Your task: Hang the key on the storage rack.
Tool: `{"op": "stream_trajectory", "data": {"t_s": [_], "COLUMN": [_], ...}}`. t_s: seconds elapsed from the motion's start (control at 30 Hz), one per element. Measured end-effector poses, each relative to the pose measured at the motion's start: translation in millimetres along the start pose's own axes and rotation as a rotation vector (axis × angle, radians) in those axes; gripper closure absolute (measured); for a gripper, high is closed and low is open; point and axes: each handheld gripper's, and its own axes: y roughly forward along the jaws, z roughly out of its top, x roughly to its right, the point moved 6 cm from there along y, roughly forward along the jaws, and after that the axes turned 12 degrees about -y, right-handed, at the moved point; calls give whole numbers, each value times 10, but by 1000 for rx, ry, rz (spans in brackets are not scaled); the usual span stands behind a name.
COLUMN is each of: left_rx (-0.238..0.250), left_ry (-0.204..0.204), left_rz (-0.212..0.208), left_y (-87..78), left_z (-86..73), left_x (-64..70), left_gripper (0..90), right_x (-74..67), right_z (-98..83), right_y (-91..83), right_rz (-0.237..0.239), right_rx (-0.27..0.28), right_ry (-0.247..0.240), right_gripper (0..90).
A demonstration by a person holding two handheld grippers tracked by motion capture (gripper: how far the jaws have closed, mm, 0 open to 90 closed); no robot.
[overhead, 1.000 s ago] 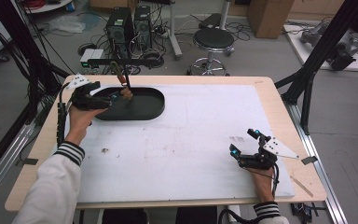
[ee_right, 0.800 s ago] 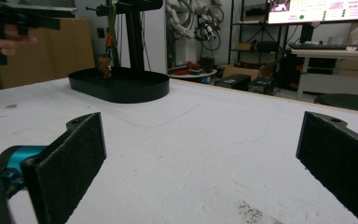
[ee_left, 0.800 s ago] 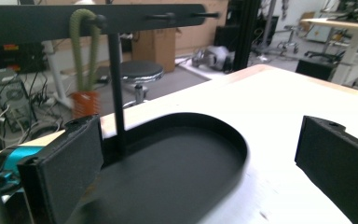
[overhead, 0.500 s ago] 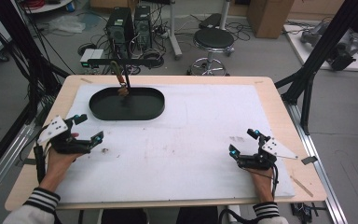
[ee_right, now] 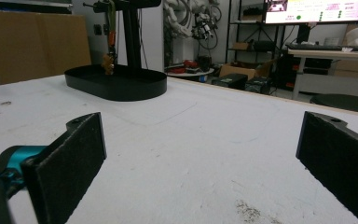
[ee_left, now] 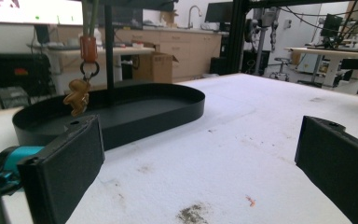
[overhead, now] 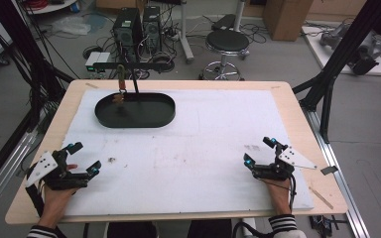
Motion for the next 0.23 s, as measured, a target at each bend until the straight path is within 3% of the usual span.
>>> {"op": "stream_trajectory", "data": {"t_s": [0.23], "left_rx": [26], "left_ry": [15], "left_rz": [23], "left_y": [-20], "left_z": [3], "left_x": [8], "left_gripper": [17], "right_x": [-12], "right_z": [-2], "right_y": [1], "right_rz": [-2], "right_rx": [-9], "right_ry": [-9], "right_gripper": [4]}}
